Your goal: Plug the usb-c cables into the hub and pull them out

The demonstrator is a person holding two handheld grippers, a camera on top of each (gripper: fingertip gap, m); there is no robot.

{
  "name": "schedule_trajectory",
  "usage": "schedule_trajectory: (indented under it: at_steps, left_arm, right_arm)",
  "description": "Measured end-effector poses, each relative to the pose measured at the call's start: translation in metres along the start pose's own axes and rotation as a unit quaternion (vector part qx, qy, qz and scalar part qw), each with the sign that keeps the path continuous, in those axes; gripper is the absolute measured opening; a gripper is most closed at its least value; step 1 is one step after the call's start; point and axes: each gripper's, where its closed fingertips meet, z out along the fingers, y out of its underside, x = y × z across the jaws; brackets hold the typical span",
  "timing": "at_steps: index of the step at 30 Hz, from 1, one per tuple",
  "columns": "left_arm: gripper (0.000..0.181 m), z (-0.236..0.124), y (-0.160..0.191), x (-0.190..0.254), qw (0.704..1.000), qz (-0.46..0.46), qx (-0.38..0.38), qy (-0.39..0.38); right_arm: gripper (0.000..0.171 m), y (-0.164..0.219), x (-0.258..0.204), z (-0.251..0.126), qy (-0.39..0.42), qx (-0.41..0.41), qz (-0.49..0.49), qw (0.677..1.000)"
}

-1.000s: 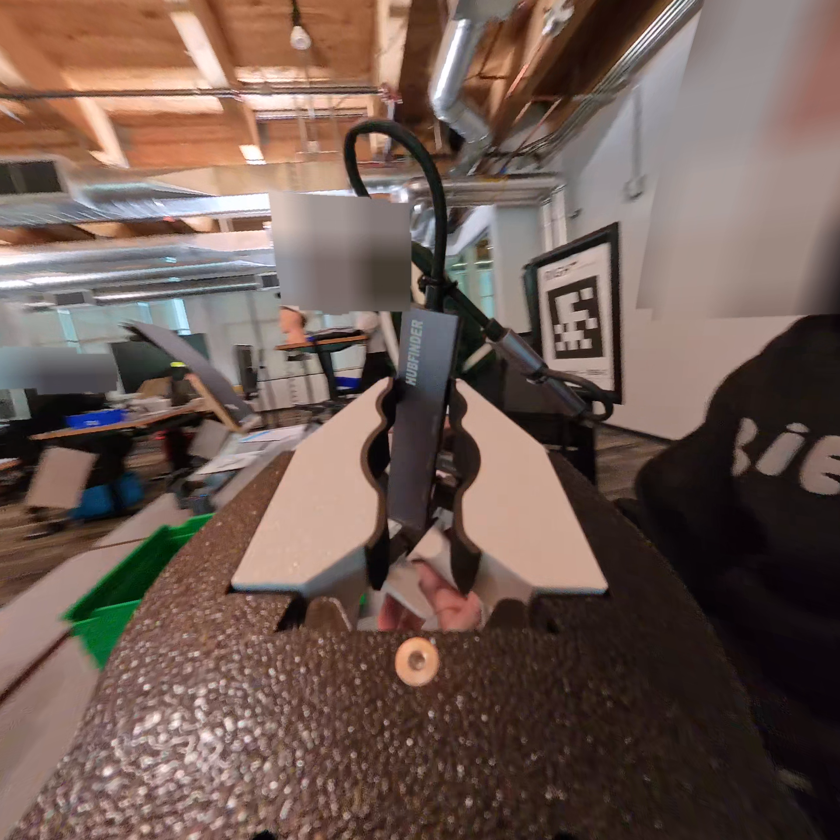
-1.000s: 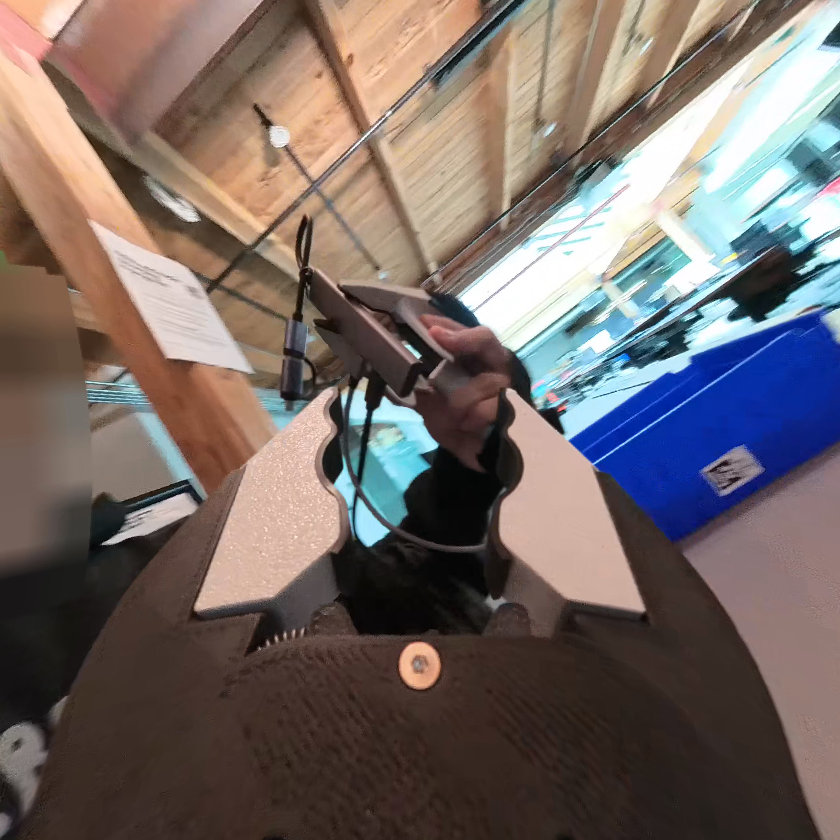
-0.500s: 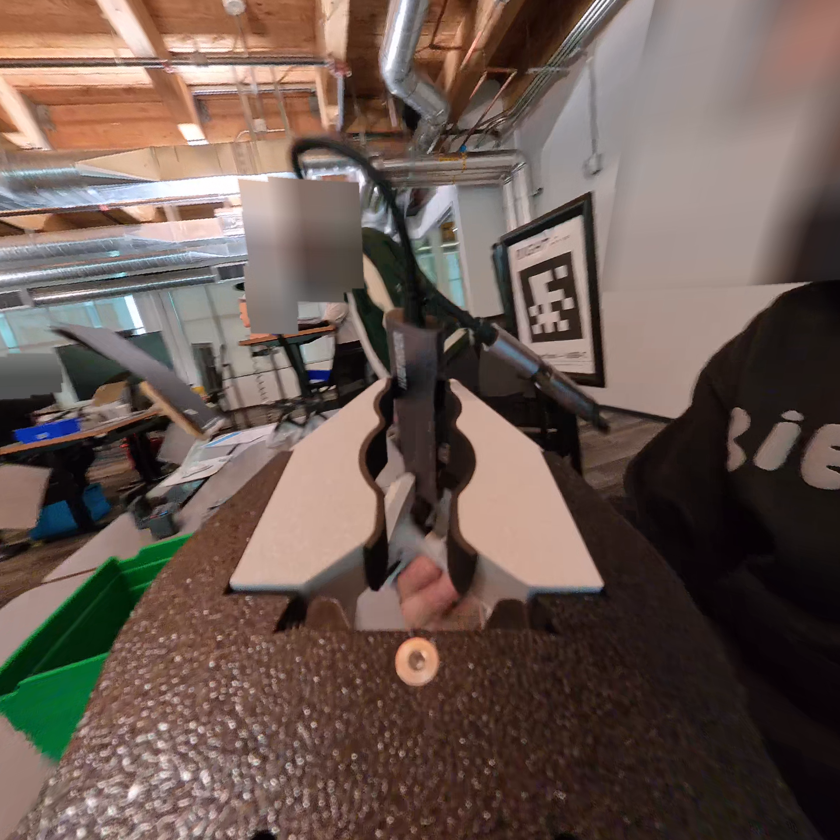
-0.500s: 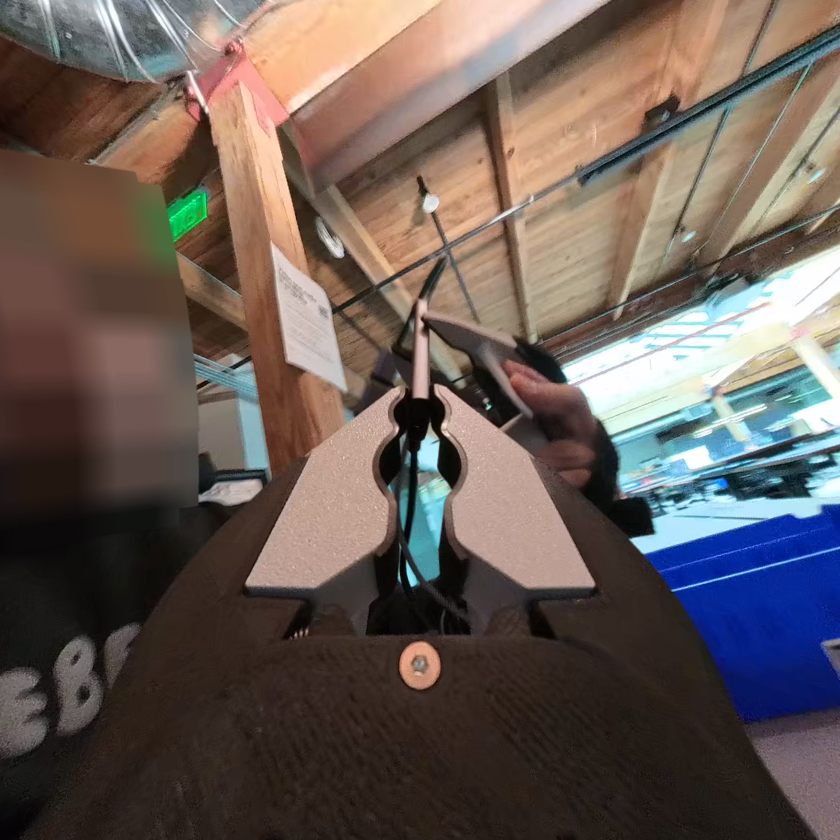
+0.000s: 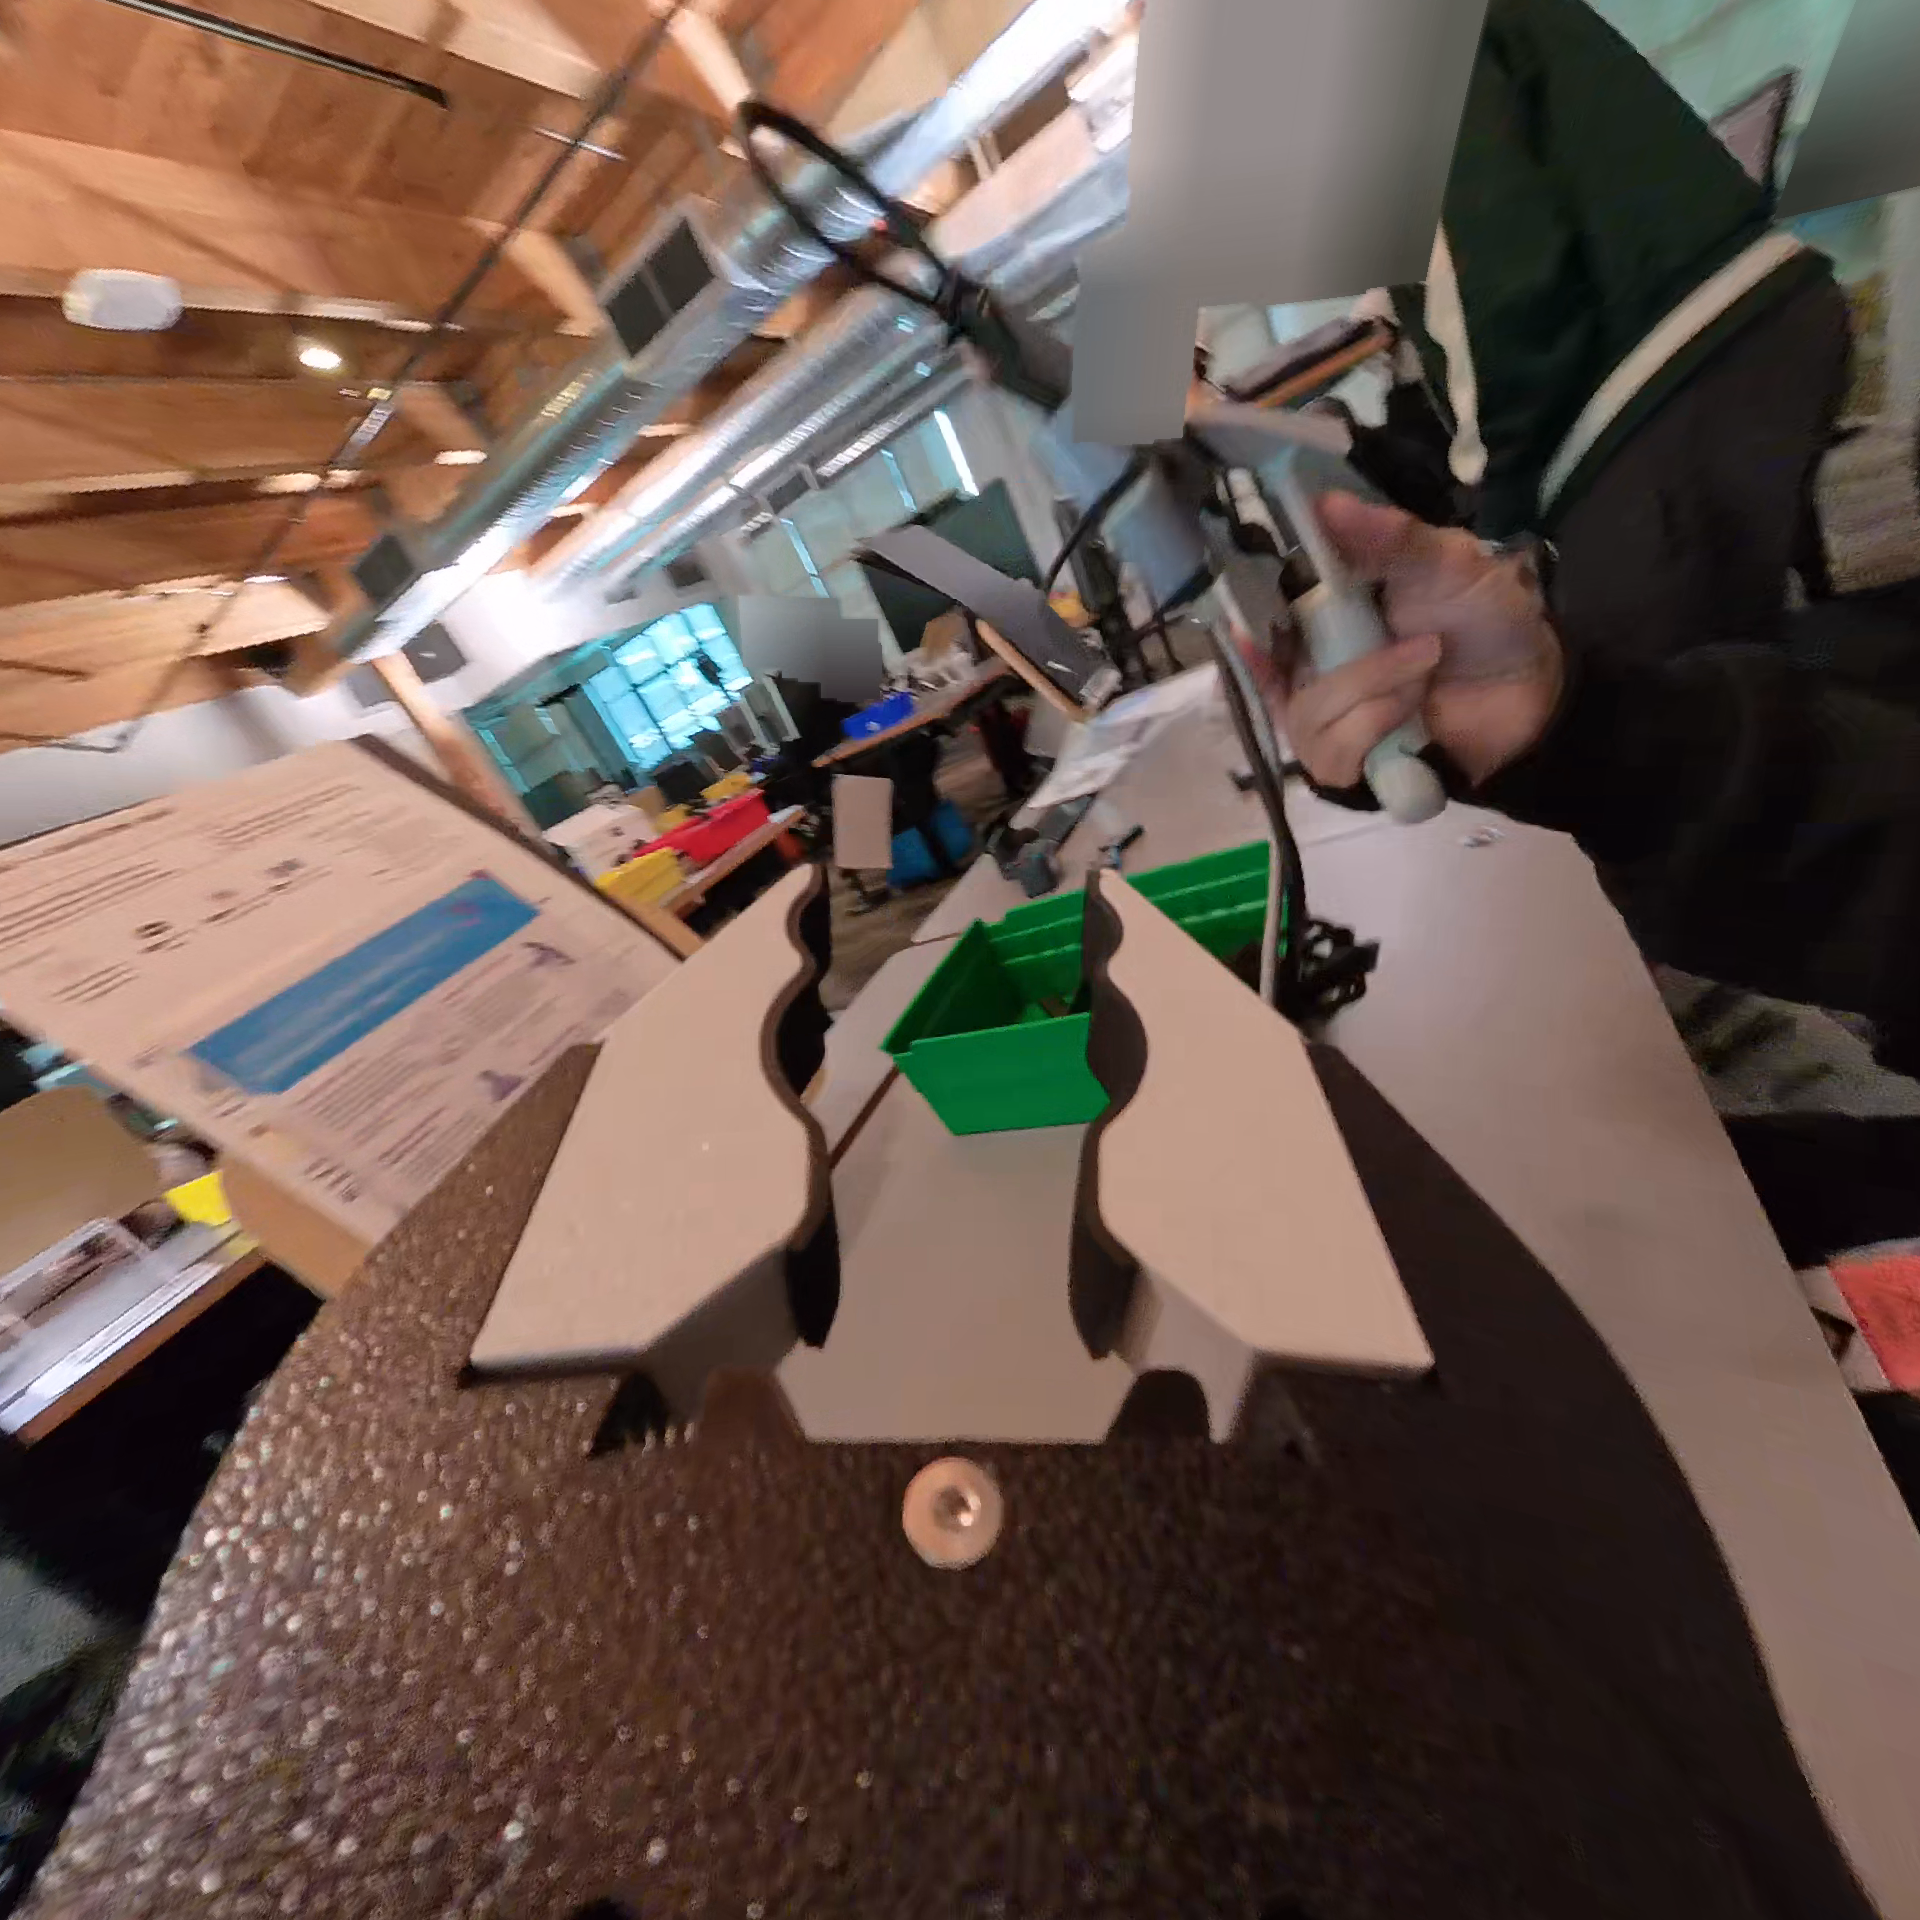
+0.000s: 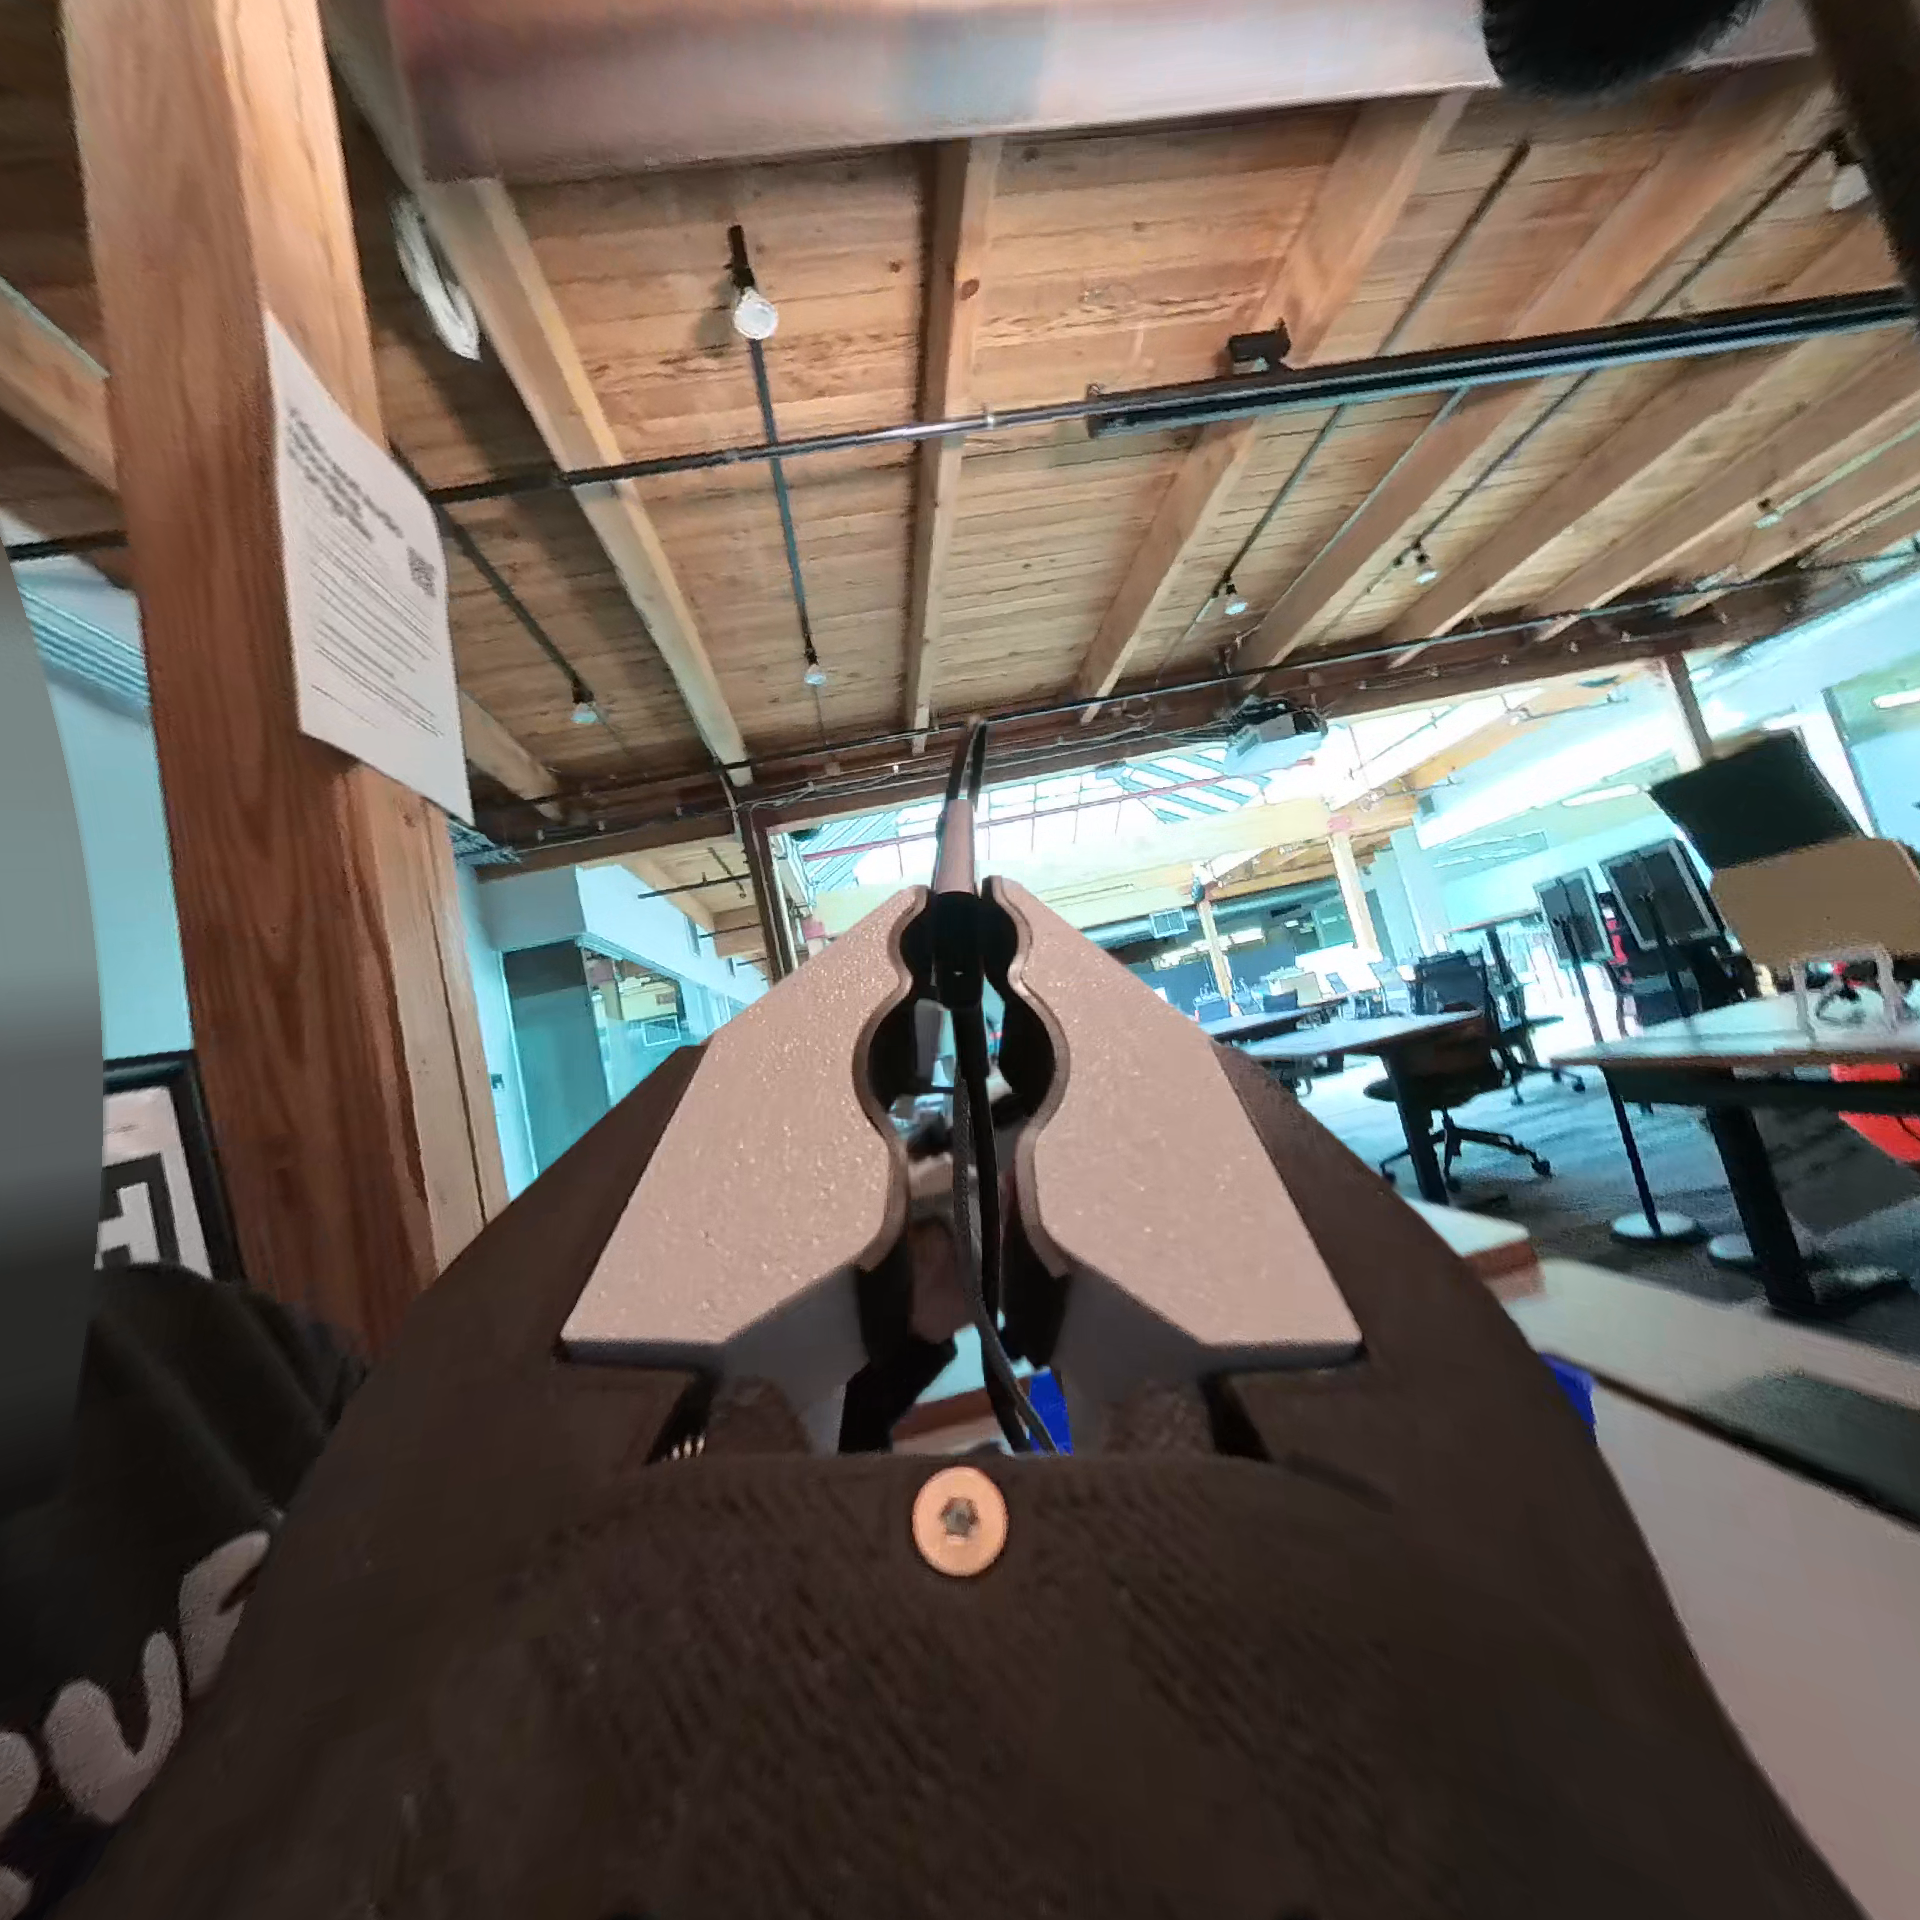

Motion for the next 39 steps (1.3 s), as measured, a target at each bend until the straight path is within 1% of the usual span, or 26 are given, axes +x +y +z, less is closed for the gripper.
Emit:
schedule_trajectory:
  at_steps: [3,6,9,11,14,15,17,18,19,21,24,27,29,31,32,34,37,39]
  left_arm:
    - [0.042,-0.025,-0.001,-0.012,0.998,-0.027,0.026,-0.047]
    - [0.041,-0.037,0.008,-0.012,0.996,-0.051,0.038,-0.064]
    - [0.041,-0.041,0.023,-0.009,0.995,-0.060,0.028,-0.068]
    - [0.041,-0.041,0.034,-0.008,0.995,-0.069,0.022,-0.070]
    - [0.042,-0.037,0.051,-0.002,0.994,-0.090,0.012,-0.065]
    - [0.042,-0.035,0.057,0.000,0.993,-0.094,0.010,-0.064]
    - [0.042,-0.030,0.065,0.005,0.993,-0.104,0.008,-0.060]
    - [0.042,-0.028,0.069,0.008,0.992,-0.110,0.007,-0.059]
    - [0.042,-0.027,0.073,0.011,0.992,-0.115,0.006,-0.057]
    - [0.042,-0.024,0.079,0.017,0.991,-0.122,0.006,-0.056]
    - [0.042,-0.022,0.085,0.023,0.990,-0.128,0.005,-0.064]
    - [0.042,-0.021,0.087,0.028,0.989,-0.117,0.012,-0.084]
    - [0.042,-0.021,0.090,0.030,0.989,-0.097,0.012,-0.111]
    - [0.042,-0.019,0.102,0.035,0.989,-0.056,-0.006,-0.136]
    - [0.042,-0.017,0.110,0.039,0.990,-0.024,-0.025,-0.139]
    - [0.048,-0.011,0.127,0.050,0.988,0.039,-0.085,-0.120]
    - [0.058,-0.004,0.147,0.062,0.982,0.103,-0.133,-0.088]
    - [0.060,-0.003,0.155,0.067,0.982,0.111,-0.132,-0.076]
  right_arm:
    - [0.007,-0.030,-0.016,0.027,-0.030,-0.004,-0.017,0.999]
    - [0.007,-0.058,-0.017,0.045,-0.019,-0.012,-0.044,0.999]
    - [0.007,-0.084,-0.009,0.049,0.010,-0.014,-0.061,0.998]
    - [0.007,-0.091,0.011,0.048,0.056,-0.042,-0.087,0.994]
    - [0.008,-0.077,0.054,0.041,0.117,-0.115,-0.088,0.983]
    - [0.008,-0.081,0.066,0.038,0.136,-0.111,-0.090,0.980]
    - [0.008,-0.094,0.079,0.035,0.140,-0.102,-0.091,0.981]
    - [0.008,-0.094,0.084,0.034,0.137,-0.108,-0.075,0.982]
    - [0.008,-0.089,0.089,0.034,0.131,-0.119,-0.053,0.983]
    - [0.008,-0.058,0.100,0.032,0.127,-0.167,-0.010,0.978]
    - [0.008,0.012,0.114,0.021,0.137,-0.259,0.030,0.955]
    - [0.008,0.074,0.123,0.002,0.153,-0.309,0.065,0.936]
    - [0.008,0.105,0.127,-0.011,0.165,-0.296,0.116,0.934]
    - [0.007,0.136,0.126,-0.026,0.160,-0.281,0.182,0.929]
    - [0.007,0.150,0.125,-0.033,0.163,-0.267,0.211,0.926]
    - [0.008,0.175,0.123,-0.047,0.166,-0.237,0.261,0.921]
    - [0.007,0.187,0.119,-0.062,0.158,-0.162,0.320,0.920]
    - [0.007,0.182,0.119,-0.073,0.153,-0.101,0.338,0.923]
